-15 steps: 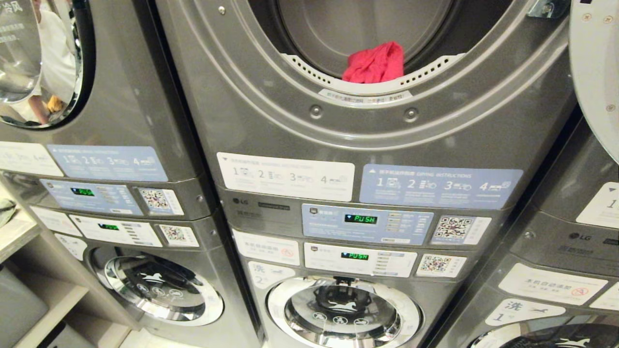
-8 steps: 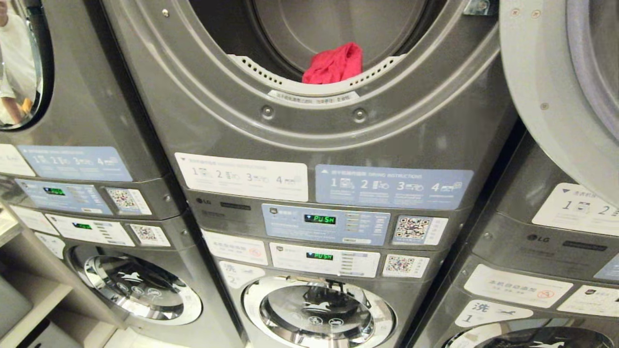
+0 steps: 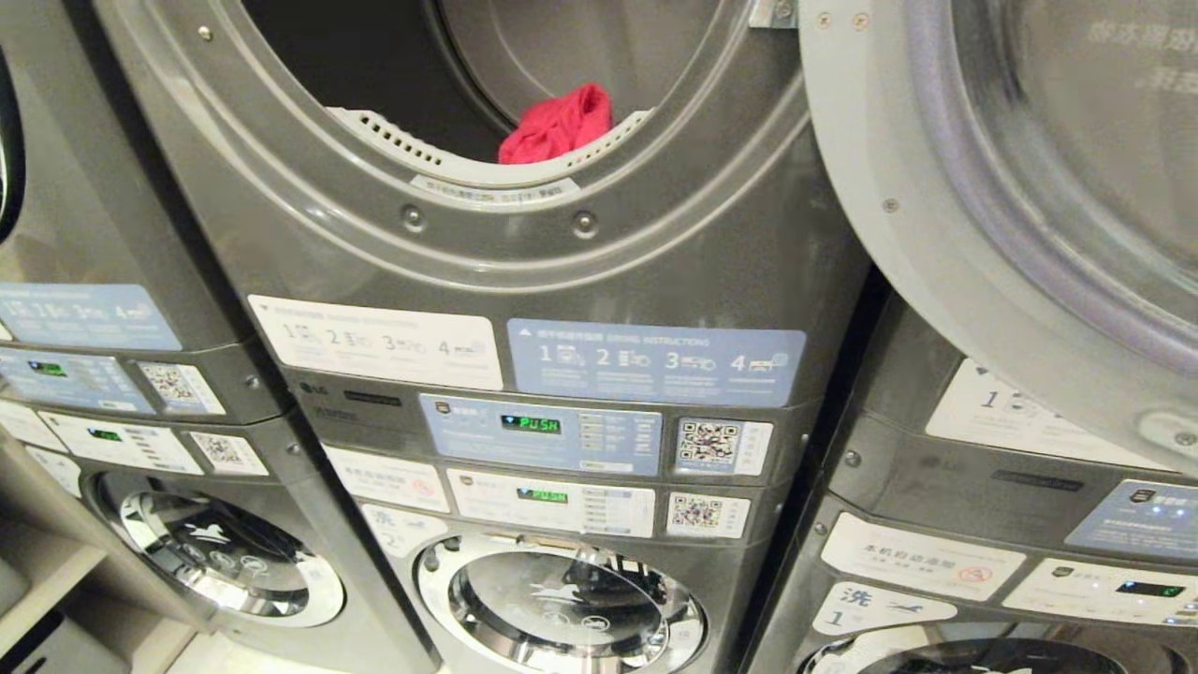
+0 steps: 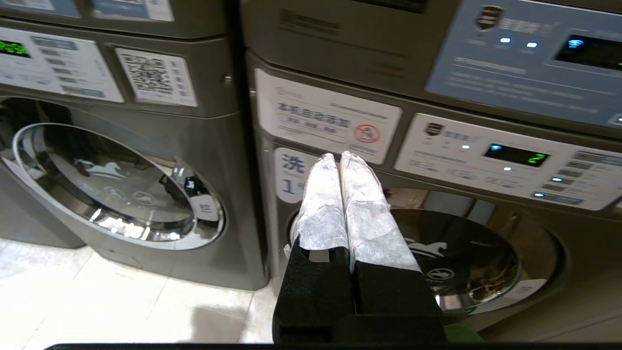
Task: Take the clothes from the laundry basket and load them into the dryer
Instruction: Close the dryer
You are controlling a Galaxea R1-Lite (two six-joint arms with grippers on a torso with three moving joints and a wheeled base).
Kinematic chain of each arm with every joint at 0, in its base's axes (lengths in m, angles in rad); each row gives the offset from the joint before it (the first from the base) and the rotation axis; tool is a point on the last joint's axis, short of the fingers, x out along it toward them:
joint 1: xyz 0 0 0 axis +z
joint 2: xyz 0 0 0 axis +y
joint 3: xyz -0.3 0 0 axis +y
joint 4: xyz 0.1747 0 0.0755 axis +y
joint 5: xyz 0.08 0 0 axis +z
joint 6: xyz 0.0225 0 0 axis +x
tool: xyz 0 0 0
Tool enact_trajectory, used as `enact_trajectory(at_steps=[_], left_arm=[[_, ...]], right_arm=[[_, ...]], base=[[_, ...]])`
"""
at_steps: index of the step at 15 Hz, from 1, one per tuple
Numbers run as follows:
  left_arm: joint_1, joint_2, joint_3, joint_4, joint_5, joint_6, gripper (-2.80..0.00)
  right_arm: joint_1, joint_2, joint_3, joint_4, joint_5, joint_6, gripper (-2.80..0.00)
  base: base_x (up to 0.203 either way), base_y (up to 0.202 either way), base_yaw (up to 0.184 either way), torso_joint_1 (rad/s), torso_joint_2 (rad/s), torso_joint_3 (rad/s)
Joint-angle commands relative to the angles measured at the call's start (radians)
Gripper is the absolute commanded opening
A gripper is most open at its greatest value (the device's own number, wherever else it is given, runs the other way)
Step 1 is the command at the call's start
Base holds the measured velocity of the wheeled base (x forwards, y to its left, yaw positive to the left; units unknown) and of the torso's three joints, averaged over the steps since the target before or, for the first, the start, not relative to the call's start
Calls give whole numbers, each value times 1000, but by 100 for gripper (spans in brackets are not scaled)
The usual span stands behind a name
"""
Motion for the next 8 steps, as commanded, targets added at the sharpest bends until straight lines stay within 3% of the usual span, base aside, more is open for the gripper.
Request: enact_trajectory(at_steps=[1, 8], left_arm=[[0, -2, 0, 0, 0, -1, -280], [0, -1, 0, 0, 0, 0, -280]], right_arm=[[0, 0, 0, 1, 0, -1, -280], [0, 0, -1, 3, -1, -2, -280]], base=[[0, -194, 2, 3, -1, -2], [0, -195, 0, 4, 1, 4]])
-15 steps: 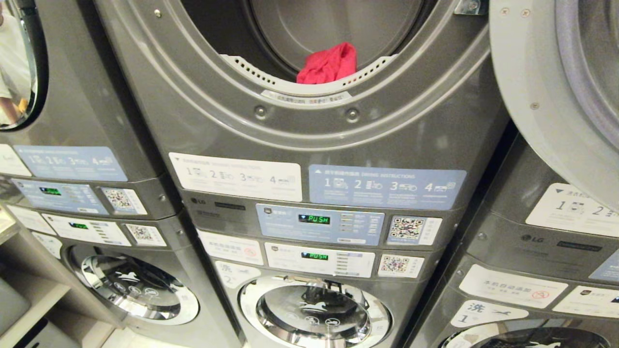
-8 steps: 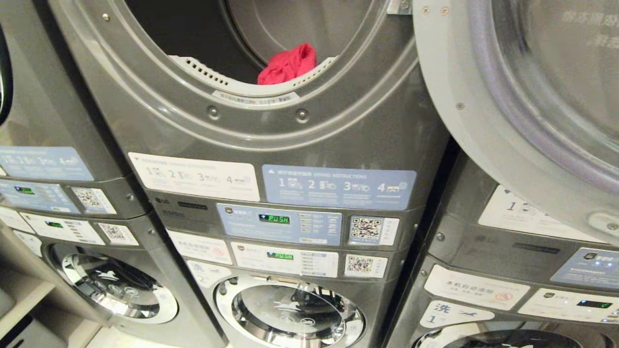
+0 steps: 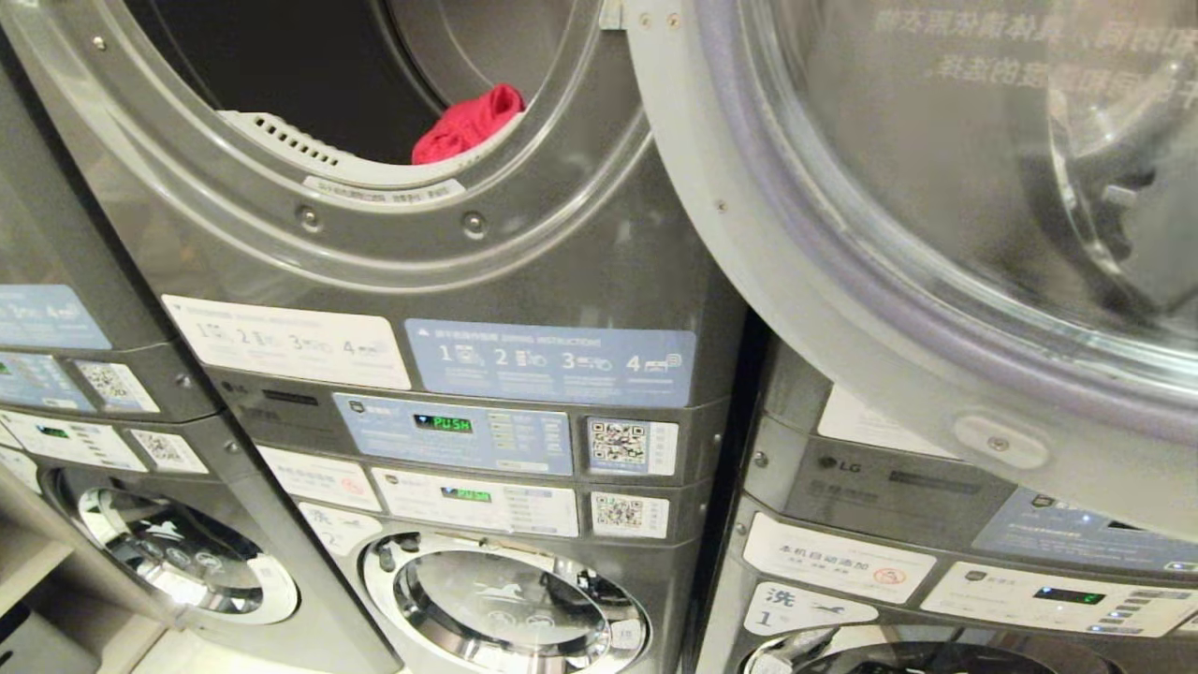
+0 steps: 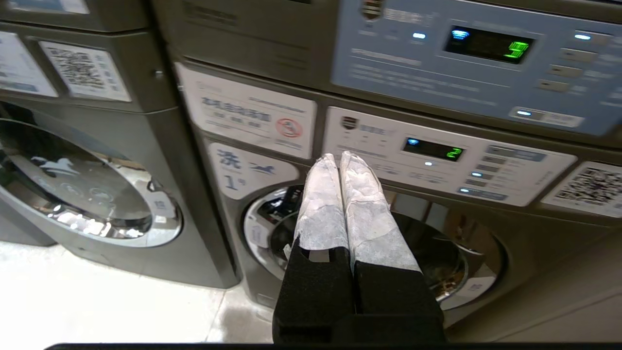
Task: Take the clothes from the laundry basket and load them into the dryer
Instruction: Close the dryer
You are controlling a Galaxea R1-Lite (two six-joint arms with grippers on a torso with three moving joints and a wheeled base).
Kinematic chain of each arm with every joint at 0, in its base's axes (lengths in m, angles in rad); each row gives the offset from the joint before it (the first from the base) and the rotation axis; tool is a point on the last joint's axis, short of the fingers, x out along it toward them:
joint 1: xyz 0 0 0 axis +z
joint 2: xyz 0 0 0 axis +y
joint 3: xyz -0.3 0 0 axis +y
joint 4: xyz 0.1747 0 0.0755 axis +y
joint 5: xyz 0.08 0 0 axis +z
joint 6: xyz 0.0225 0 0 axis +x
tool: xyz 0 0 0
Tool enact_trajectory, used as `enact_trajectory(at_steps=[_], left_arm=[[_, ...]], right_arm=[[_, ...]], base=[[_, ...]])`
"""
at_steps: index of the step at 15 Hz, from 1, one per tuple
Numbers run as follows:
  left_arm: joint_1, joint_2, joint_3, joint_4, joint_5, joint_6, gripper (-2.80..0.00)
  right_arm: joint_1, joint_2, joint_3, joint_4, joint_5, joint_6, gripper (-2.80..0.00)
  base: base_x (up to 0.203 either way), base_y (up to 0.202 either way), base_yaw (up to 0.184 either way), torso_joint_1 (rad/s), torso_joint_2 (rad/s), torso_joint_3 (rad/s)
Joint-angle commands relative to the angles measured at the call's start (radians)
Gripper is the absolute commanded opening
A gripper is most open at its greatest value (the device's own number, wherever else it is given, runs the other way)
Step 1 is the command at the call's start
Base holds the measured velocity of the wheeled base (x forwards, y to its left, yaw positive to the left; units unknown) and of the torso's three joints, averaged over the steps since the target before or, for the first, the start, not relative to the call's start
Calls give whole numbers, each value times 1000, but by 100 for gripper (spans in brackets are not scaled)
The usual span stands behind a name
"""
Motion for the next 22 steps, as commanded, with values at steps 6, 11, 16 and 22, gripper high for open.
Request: enact_trajectory(at_steps=[6, 11, 16, 22], left_arm=[[0, -2, 0, -1, 0, -1, -280], [0, 0, 0, -1, 0, -1, -280], [0, 0, 0, -1, 0, 1, -280], [0, -2, 0, -1, 0, -1, -280]], right_arm=[[0, 0, 0, 1, -15, -1, -280], [0, 0, 0, 0, -29, 3, -280], [0, 0, 0, 1, -29, 4, -280], [0, 0, 1, 0, -31, 31, -280]], base=[[0, -68, 1, 1, 1, 2], [-172, -1, 7, -5, 9, 9], [-48, 0, 1, 4, 1, 1], [0, 0, 0, 2, 5, 92]])
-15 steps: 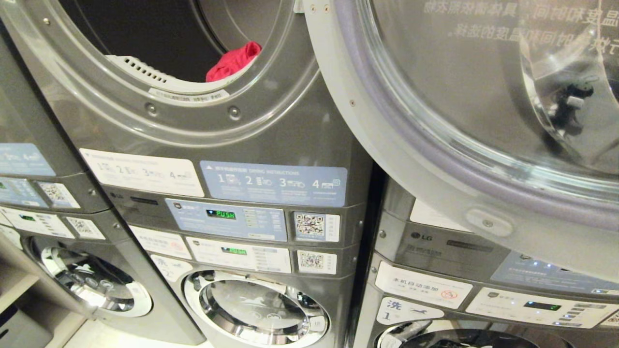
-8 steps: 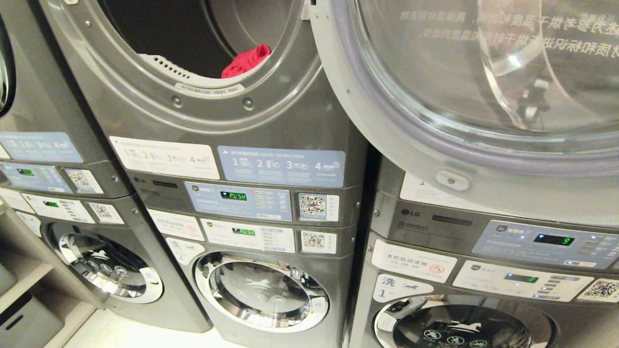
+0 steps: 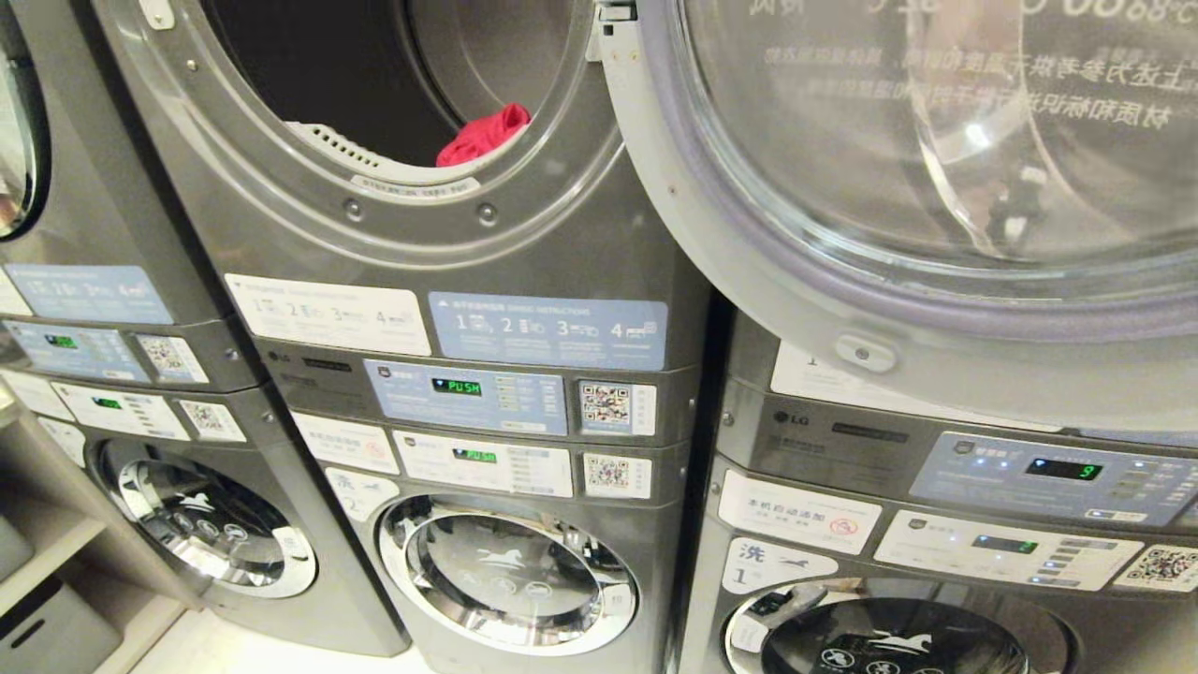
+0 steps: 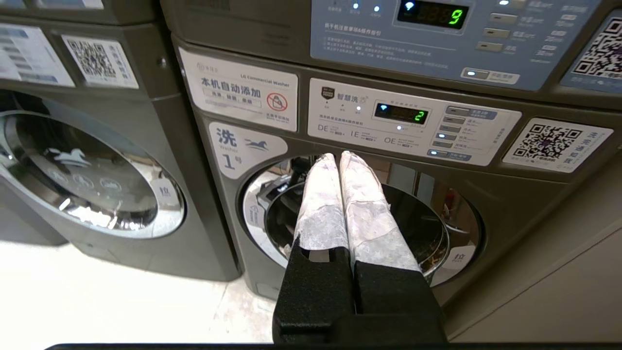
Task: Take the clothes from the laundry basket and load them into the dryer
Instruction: Close the dryer
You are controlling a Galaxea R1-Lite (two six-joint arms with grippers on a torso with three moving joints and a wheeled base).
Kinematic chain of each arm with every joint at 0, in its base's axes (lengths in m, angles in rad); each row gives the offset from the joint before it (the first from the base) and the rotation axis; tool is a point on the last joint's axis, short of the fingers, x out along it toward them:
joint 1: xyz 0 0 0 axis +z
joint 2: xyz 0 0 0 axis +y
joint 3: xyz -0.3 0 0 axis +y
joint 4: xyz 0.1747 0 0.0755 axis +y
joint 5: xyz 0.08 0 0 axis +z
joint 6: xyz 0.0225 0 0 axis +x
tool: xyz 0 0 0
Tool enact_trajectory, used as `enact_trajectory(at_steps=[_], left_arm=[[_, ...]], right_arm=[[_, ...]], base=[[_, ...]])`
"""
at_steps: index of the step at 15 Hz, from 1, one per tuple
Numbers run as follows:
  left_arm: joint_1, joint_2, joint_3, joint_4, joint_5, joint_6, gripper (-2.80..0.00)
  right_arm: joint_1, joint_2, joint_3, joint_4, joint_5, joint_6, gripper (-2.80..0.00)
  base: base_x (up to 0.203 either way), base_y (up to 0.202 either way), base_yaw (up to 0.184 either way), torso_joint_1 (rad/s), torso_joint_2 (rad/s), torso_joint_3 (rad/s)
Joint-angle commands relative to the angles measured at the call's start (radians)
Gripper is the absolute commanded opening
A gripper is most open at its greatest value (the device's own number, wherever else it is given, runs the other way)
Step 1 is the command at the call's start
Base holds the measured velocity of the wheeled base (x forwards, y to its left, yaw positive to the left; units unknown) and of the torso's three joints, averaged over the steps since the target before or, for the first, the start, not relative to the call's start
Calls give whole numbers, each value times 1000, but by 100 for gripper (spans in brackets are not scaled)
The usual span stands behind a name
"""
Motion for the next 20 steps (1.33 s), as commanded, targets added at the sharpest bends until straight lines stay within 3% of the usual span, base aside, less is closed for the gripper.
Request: enact_trajectory(at_steps=[1, 7, 9, 12, 14, 17, 20], left_arm=[[0, -2, 0, 0, 0, -1, -280], [0, -2, 0, 0, 0, -1, -280], [0, -2, 0, 0, 0, -1, -280], [0, -2, 0, 0, 0, -1, -280], [0, -2, 0, 0, 0, -1, -280], [0, -2, 0, 0, 0, -1, -280], [0, -2, 0, 0, 0, -1, -280]], right_arm=[[0, 0, 1, 1, 0, 1, -280], [0, 0, -24, -13, -13, -15, -280], [0, 47, -134, -22, -46, -25, -280], [0, 299, -317, -80, -111, 32, -280], [-1, 507, -404, -207, -175, 69, -280], [-2, 814, -475, -539, -269, 96, -280], [-3, 935, -543, -738, -350, 104, -280]], base=[[0, 0, 0, 0, 14, 194], [0, 0, 0, 2, 2, 203], [0, 0, 0, 1, 0, 165], [0, 0, 0, -1, 2, 40], [0, 0, 0, 0, 0, 0], [0, 0, 0, 0, 0, 0], [0, 0, 0, 0, 0, 0]])
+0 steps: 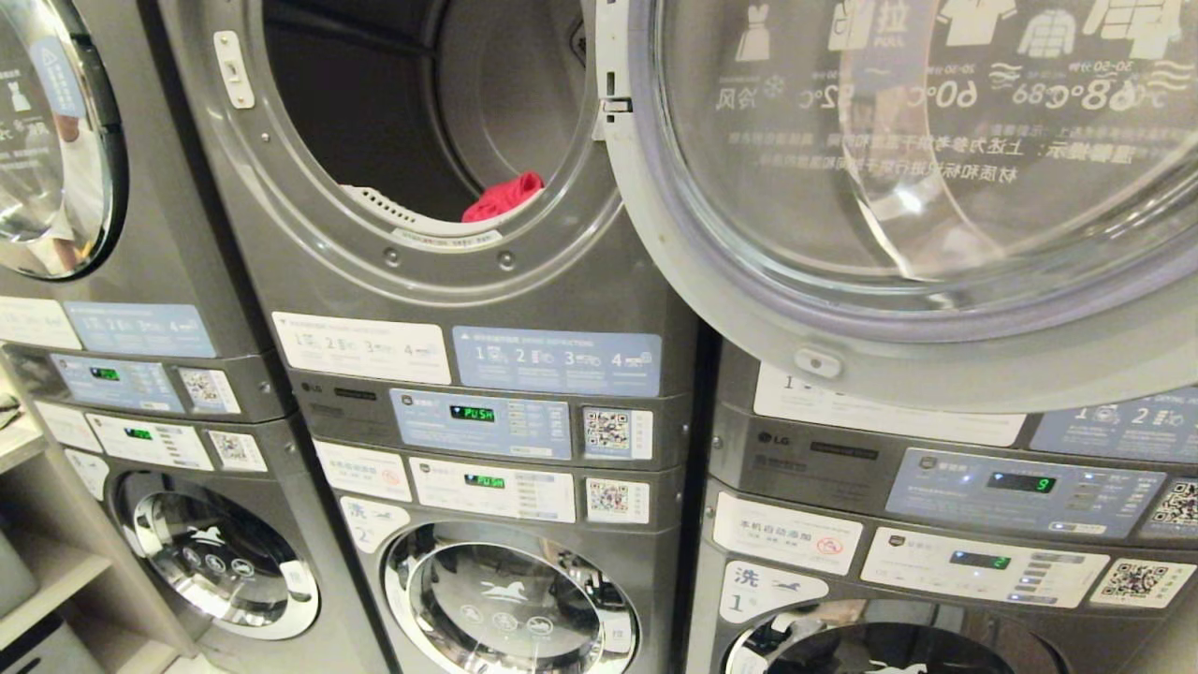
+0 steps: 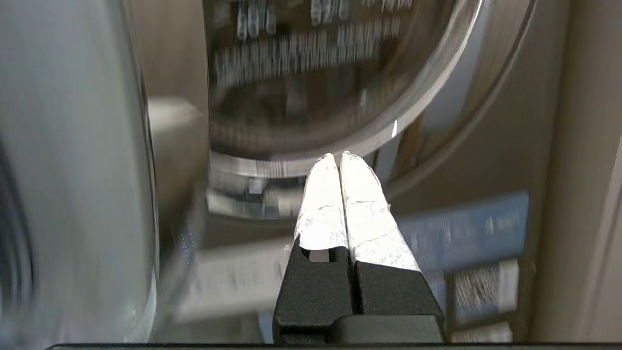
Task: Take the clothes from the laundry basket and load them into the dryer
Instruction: Close the dryer
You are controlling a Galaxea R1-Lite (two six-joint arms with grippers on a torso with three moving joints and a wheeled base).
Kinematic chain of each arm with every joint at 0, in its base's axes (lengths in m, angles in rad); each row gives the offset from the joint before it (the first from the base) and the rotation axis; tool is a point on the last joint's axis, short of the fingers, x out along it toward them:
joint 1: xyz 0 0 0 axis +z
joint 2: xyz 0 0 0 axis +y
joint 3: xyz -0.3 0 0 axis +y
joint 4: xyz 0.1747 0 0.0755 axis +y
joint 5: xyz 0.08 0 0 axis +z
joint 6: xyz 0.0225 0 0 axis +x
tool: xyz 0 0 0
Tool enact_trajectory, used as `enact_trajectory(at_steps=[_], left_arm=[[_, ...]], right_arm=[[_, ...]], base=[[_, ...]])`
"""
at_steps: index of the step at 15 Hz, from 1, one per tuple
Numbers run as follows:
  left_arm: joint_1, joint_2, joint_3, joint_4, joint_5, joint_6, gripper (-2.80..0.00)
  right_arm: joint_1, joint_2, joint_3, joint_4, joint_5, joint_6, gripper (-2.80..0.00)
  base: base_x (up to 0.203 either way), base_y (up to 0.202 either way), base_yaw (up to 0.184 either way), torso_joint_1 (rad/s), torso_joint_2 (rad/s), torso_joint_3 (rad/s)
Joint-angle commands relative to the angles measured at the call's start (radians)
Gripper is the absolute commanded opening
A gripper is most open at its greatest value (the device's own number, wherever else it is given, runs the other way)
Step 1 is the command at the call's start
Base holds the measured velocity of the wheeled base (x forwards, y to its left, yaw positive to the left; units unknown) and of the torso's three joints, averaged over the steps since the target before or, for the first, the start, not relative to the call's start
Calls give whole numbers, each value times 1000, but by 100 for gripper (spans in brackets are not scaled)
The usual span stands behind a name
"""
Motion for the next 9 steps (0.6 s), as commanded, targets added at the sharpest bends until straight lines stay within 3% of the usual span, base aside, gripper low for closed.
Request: enact_trajectory(at_steps=[1, 5, 9], left_arm=[[0, -2, 0, 0, 0, 0, -280], [0, -2, 0, 0, 0, 0, -280], [0, -2, 0, 0, 0, 0, -280]], right_arm=[[1, 115, -20, -54, -7, 6, -280], [3, 115, -2, -95, 21, 11, -280], [6, 111, 5, -128, 183, 26, -280]], base=[[0, 0, 0, 0, 0, 0], [0, 0, 0, 0, 0, 0], [0, 0, 0, 0, 0, 0]])
